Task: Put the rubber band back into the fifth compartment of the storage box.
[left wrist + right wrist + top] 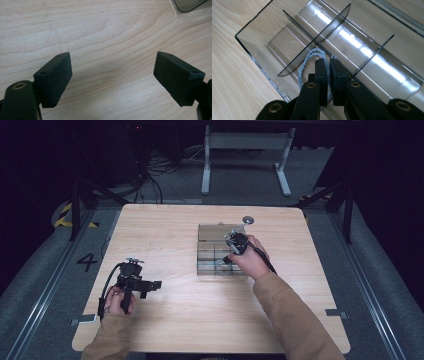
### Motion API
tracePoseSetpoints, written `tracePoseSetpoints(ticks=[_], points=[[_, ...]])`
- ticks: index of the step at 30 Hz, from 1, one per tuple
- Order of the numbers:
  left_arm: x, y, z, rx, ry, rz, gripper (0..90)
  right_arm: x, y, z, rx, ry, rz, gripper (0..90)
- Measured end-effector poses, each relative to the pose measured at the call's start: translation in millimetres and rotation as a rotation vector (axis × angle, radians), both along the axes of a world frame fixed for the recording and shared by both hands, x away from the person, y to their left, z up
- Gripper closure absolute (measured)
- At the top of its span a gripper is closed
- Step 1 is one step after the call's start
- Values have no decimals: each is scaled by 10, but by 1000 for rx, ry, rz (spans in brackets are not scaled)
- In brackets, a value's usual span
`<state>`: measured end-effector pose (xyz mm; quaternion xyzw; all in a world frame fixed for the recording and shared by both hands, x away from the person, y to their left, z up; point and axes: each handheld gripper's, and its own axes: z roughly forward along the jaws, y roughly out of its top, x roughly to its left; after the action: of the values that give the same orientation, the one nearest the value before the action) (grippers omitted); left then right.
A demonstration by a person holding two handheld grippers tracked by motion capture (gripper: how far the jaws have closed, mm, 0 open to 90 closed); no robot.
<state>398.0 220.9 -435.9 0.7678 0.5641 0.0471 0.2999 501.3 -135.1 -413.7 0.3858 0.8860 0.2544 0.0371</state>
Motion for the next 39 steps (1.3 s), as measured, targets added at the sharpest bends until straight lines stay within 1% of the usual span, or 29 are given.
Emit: tracePoseSetpoints(ticks=[2,7,9,10,11,12,13,14,15,17,23,28,37,39], points=[[2,0,-3,-2,-1,0,158,0,1,-12,-4,2,6,859],[-1,5,1,-2,0,-2,159,-10,31,-14,-13,-11,19,847],[-2,7,1,-4,-1,1,158,-16,34,-6,-11,-34,23,792],[-2,8,0,-4,-1,2,158,-18,29,2,-8,-43,22,778],[-1,8,0,-4,-1,2,158,-24,18,27,0,-64,20,751],[-1,6,-1,-5,-1,4,158,-24,18,27,0,-64,20,751],[0,6,0,-3,1,0,159,-28,9,43,1,-74,22,731],[-1,4,0,-1,0,-2,158,-37,-11,74,7,-99,21,693],[-1,4,0,-1,0,-2,159,-41,-17,83,7,-108,18,684],[-2,4,0,-3,-1,2,158,-44,-28,94,7,-114,17,678],[1,1,-1,-3,-1,1,158,-91,-81,172,35,-127,17,670],[2,-1,2,-5,0,1,158,-148,-133,267,66,-143,21,667],[-3,2,7,-4,-2,0,158,-281,-266,427,102,-170,34,663],[-1,-2,6,-5,-2,2,158,-342,-309,485,111,-175,41,655]])
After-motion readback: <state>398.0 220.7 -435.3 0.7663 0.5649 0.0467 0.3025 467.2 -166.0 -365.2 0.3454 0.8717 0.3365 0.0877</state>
